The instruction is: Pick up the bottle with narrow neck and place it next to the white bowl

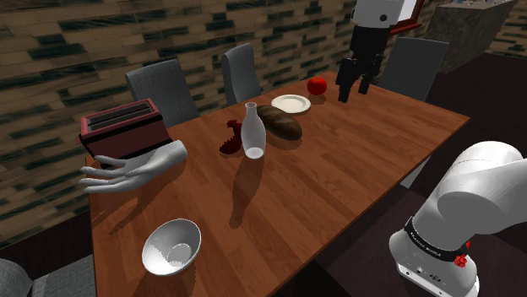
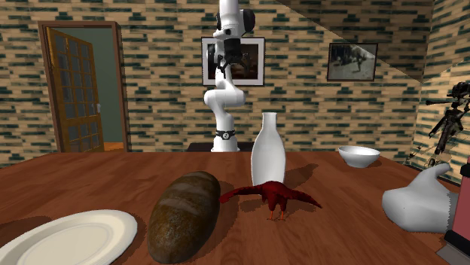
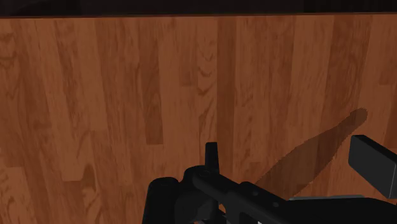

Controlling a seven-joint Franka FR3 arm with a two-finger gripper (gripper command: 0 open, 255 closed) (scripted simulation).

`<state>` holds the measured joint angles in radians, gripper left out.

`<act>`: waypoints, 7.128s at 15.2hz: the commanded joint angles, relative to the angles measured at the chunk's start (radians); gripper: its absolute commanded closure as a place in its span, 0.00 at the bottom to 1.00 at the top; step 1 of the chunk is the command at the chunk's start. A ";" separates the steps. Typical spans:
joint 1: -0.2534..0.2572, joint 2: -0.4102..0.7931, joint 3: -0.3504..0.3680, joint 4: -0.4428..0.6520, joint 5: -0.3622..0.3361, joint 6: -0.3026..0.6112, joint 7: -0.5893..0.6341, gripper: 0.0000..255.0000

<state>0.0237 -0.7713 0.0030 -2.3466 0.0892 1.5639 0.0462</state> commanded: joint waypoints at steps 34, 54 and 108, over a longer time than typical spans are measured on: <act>0.048 1.145 0.092 0.823 -0.108 0.302 0.127 0.00; 0.048 1.152 0.092 0.785 -0.109 0.347 0.127 1.00; 0.360 0.862 0.319 0.735 -0.088 0.117 0.665 1.00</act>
<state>0.3694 0.0907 0.3104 -1.6146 0.0015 1.6826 0.6826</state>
